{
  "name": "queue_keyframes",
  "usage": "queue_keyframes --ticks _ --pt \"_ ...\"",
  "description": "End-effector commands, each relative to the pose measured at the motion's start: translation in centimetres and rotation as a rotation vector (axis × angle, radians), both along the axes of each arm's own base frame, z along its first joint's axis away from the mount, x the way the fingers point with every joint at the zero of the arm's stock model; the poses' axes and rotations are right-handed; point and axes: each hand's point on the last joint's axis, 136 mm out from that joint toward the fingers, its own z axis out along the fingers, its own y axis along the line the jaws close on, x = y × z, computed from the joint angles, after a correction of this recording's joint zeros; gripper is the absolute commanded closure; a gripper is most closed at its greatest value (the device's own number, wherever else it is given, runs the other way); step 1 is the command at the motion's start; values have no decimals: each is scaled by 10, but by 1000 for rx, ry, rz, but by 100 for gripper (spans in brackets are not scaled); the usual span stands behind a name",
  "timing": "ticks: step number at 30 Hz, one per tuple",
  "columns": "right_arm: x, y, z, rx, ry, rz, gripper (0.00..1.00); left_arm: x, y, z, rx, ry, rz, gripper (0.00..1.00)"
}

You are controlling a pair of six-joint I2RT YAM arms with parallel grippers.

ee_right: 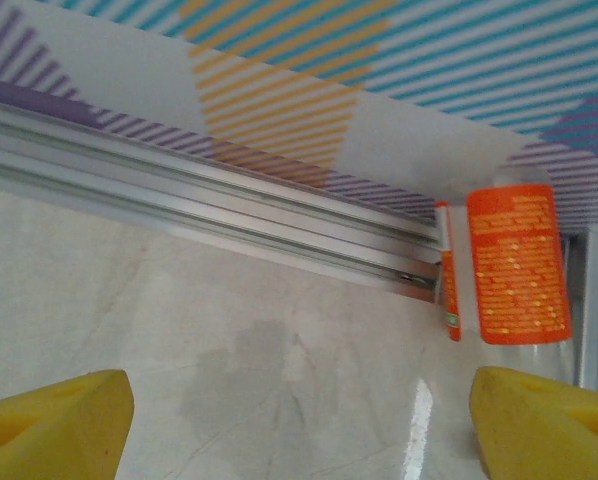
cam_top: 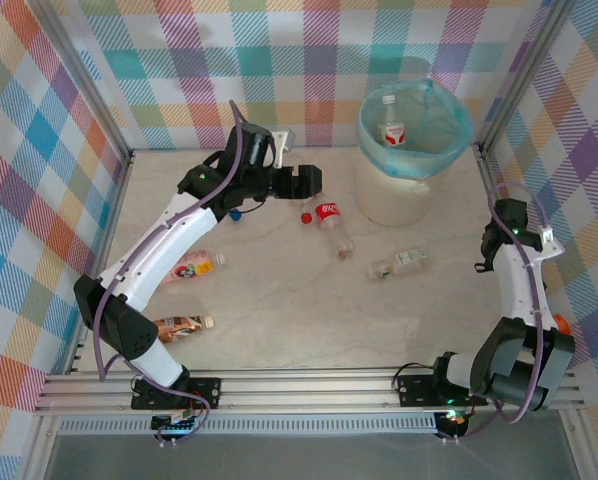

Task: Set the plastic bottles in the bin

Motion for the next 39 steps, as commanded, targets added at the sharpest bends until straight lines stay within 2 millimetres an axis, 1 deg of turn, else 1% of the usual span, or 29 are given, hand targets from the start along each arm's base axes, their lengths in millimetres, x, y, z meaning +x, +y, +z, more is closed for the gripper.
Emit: queue_keyframes --ticks 1,7,11,15,19,24,27,32,33,39 --pt "-16 -4 -6 11 -9 -63 11 -2 0 10 -14 -40 -17 12" --pt "-41 -19 -17 22 12 -150 10 -5 1 7 -9 -37 -25 12" --pt "-53 -23 -32 78 8 -195 9 -6 2 6 -2 -40 -27 11" --pt "-52 -29 -43 112 -10 -196 9 -9 2 6 -7 -35 -34 11" --pt "-52 -33 -55 150 17 -208 8 -11 2 4 -6 -26 -38 11" --pt "-59 -41 -64 158 55 -229 1 -13 2 1 -13 -14 -38 11" --pt "-66 -48 -68 165 60 -246 1 -14 2 0 -17 -6 -41 11" --pt "-64 -54 -75 192 57 -245 1 -14 1 -4 -15 1 -43 11" --pt "-71 -60 -77 202 56 -279 1 -13 0 -4 -15 2 -45 11" --pt "-72 -64 -88 264 49 -297 0 -12 0 -7 -9 5 -41 11"
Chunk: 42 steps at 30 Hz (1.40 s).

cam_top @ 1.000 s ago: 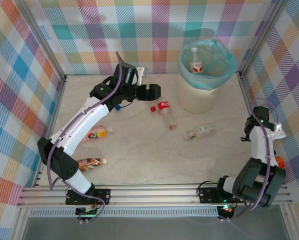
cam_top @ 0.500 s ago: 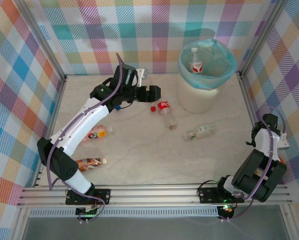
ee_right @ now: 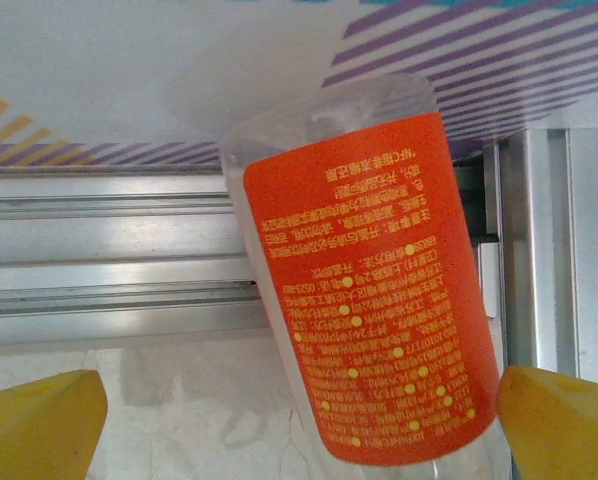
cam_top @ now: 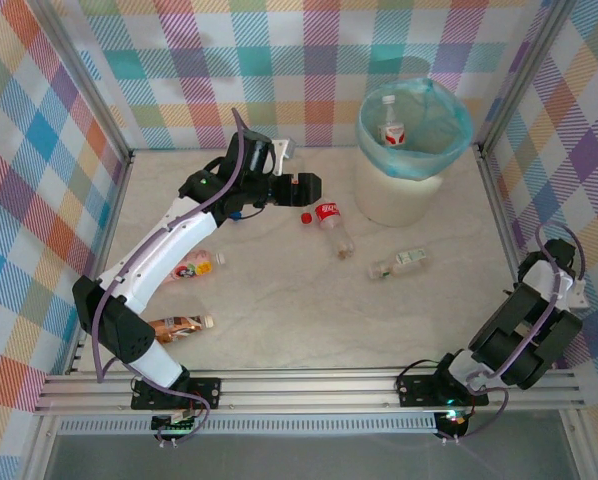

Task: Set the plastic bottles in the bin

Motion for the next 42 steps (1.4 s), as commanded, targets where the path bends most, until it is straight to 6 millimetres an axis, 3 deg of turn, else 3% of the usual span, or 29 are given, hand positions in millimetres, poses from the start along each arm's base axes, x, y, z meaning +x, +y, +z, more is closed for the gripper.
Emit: queue_keyframes --ticks 1,11,17,23,30,42 --pt "5 -5 -2 34 -24 6 0 -4 1 6 -12 -17 -16 11" --pt "14 -8 -16 114 -51 32 0 -3 1 2 -3 -11 -14 11" --pt "26 -9 -18 132 -98 77 18 -3 3 3 -1 -14 -11 11" --pt "32 -6 -18 144 -118 129 22 -3 2 3 -6 -16 -12 11" --pt "48 4 -2 140 -241 194 35 -4 4 9 -9 -30 -11 11" --pt "67 17 37 121 -397 272 43 -2 10 18 -20 -50 4 11"
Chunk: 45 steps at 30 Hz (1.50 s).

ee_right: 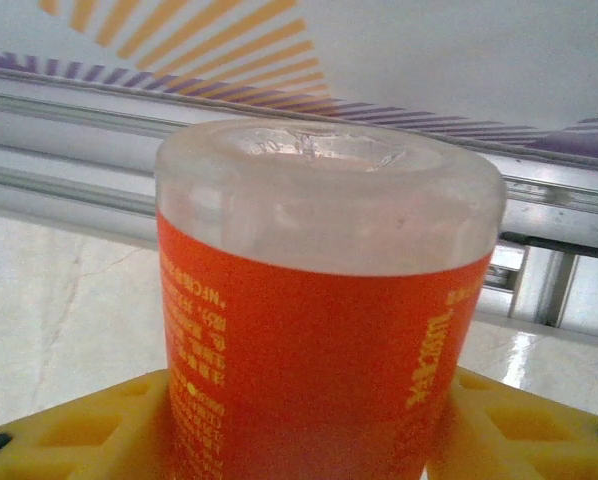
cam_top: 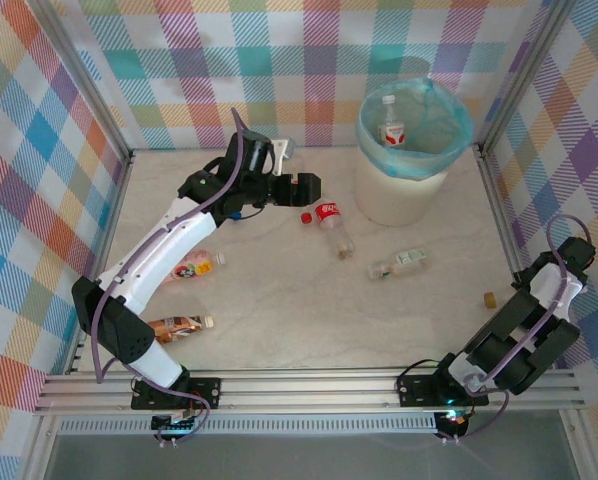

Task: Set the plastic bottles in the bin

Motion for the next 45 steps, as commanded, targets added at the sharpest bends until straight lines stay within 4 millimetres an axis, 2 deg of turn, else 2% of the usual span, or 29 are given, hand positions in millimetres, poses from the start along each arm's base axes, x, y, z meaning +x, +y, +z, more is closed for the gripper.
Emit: queue_keyframes --ticks 1,5,10,13,17,23,31,36,38,40,42,45 --pt "11 11 20 12 -104 31 44 -2 8 18 -19 -52 3 11" --pt "40 38 51 -33 -198 131 48 1 11 26 -28 -70 15 11" --pt "81 88 108 -191 -249 327 50 7 16 35 -37 -90 34 11" --pt "98 112 145 -267 -301 397 51 9 17 42 -45 -100 41 11" --pt "106 132 196 -383 -380 442 52 10 18 52 -56 -116 46 11" --pt "106 160 272 -493 -554 494 54 15 16 64 -82 -138 57 11" --pt "130 226 375 -585 -820 677 54 31 -1 71 -133 -111 43 13" --pt "169 283 437 -700 -945 839 54 45 -14 81 -177 -110 28 13" --pt "190 297 450 -745 -961 878 53 52 -23 87 -207 -101 11 13" --pt "213 307 454 -784 -967 903 51 59 -33 94 -237 -86 -7 14" --pt "238 310 449 -836 -958 887 48 68 -44 97 -268 -74 -20 14" --pt "273 313 430 -905 -915 876 49 82 -52 97 -279 -65 -15 15"
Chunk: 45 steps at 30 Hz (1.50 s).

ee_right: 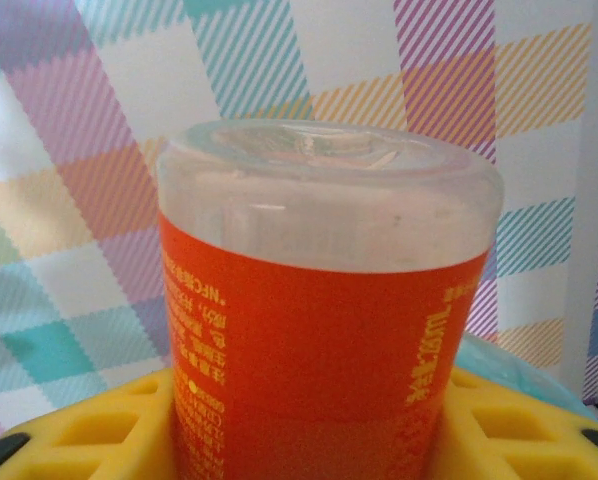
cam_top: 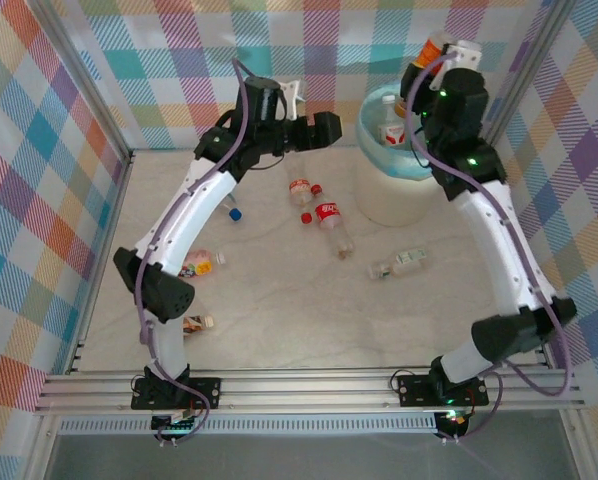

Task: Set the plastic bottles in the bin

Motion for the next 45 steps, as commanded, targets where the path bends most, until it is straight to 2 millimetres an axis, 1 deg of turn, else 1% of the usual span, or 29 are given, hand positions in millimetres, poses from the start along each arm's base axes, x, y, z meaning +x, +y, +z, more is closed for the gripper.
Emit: queue_keyframes --ticks 1,2,3,4,5,6,8,10,13,16,19,22,24,26,27,29,32,33,35,37,39,41,42,44,45 --pt "34 1 2 -107 -71 -59 49 6 -5 6 -38 32 -18 15" --pt "45 1 -6 -127 -56 -69 49 8 -7 5 -37 33 -20 15" --pt "59 -4 -19 -140 -24 -95 49 11 -9 3 -39 37 -21 15" --pt "70 -13 -32 -140 23 -142 48 14 -11 -1 -38 42 -21 15" --pt "76 -20 -38 -138 50 -161 58 15 -12 -3 -37 45 -23 16" --pt "80 -17 -35 -161 36 -147 57 16 -13 -8 -32 53 -23 16" --pt "83 -25 -30 -149 21 -198 59 18 -14 -14 -24 65 -26 16" --pt "84 -27 -32 -133 45 -214 59 20 -15 -19 -20 77 -25 16" --pt "79 -28 -34 -90 52 -231 58 20 -17 -23 -24 90 -27 16" --pt "83 -16 -39 -122 68 -205 58 20 -18 -26 -21 97 -32 16" --pt "87 7 -43 -193 82 -178 57 20 -16 -30 -6 103 -27 16" --pt "92 21 -56 -237 104 -168 56 20 -16 -35 6 112 -29 16" --pt "94 32 -57 -278 92 -169 55 19 -15 -37 13 116 -29 16" --pt "96 39 -59 -287 85 -173 55 18 -14 -38 21 117 -29 16" --pt "97 42 -59 -327 86 -172 55 17 -13 -37 24 116 -28 16" --pt "99 45 -61 -334 89 -174 55 18 -12 -38 32 114 -24 15" --pt "103 43 -78 -329 134 -185 54 17 -9 -40 39 116 -18 15" --pt "104 43 -87 -297 151 -193 54 17 -8 -42 42 119 -15 15" --pt "108 43 -102 -300 177 -200 53 18 -6 -43 42 118 -9 15" --pt "111 43 -112 -305 193 -206 53 17 -4 -45 43 123 -6 15" --pt "113 40 -120 -292 212 -211 50 17 -2 -46 45 129 -2 15" --pt "113 36 -127 -265 235 -219 45 18 1 -48 47 132 2 15" --pt "112 34 -130 -251 243 -222 41 18 1 -49 50 135 4 15" --pt "109 32 -129 -228 248 -226 27 19 3 -50 49 137 8 15" --pt "107 32 -126 -220 245 -221 23 19 3 -50 48 136 8 15"
